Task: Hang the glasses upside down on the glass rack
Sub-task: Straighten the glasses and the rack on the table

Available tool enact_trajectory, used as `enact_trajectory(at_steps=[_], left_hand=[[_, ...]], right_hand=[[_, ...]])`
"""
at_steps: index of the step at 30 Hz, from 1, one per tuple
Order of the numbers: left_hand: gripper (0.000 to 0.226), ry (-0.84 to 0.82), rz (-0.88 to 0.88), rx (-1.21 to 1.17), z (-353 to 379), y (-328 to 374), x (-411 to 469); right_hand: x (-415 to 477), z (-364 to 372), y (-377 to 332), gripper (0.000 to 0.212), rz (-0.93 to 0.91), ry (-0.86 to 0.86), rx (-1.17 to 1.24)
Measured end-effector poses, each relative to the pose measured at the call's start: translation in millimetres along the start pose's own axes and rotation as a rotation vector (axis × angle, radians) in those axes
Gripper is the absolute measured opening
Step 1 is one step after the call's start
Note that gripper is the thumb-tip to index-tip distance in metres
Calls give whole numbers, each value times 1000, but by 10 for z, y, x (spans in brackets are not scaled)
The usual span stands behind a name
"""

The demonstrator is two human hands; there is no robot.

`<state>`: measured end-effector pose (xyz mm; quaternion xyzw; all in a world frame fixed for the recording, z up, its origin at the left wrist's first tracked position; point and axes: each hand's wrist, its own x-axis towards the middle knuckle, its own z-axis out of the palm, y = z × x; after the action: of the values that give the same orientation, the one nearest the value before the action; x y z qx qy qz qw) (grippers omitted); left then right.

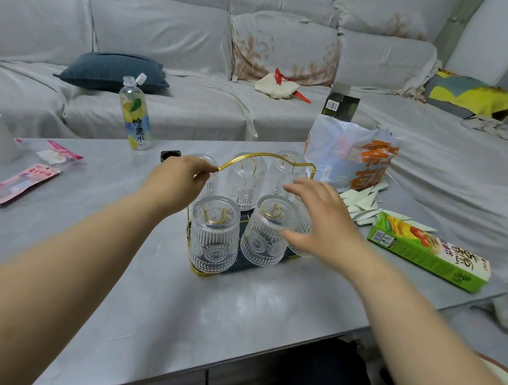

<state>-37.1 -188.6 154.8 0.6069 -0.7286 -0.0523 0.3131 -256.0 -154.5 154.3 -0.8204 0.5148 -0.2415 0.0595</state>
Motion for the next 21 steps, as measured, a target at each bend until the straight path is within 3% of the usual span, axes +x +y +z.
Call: enact_trajectory(at_steps=[3,7,21], left_hand=[[26,2,-13,4,9,-6,3],[26,-13,-20,4,1,-31,9],[24,25,-6,-18,20,-82,26]], right_hand=[[267,-140,93,85,-50,-407,-150],[492,-115,121,91,-3,-689,-105],[798,-70,3,78,52,-787,-126]])
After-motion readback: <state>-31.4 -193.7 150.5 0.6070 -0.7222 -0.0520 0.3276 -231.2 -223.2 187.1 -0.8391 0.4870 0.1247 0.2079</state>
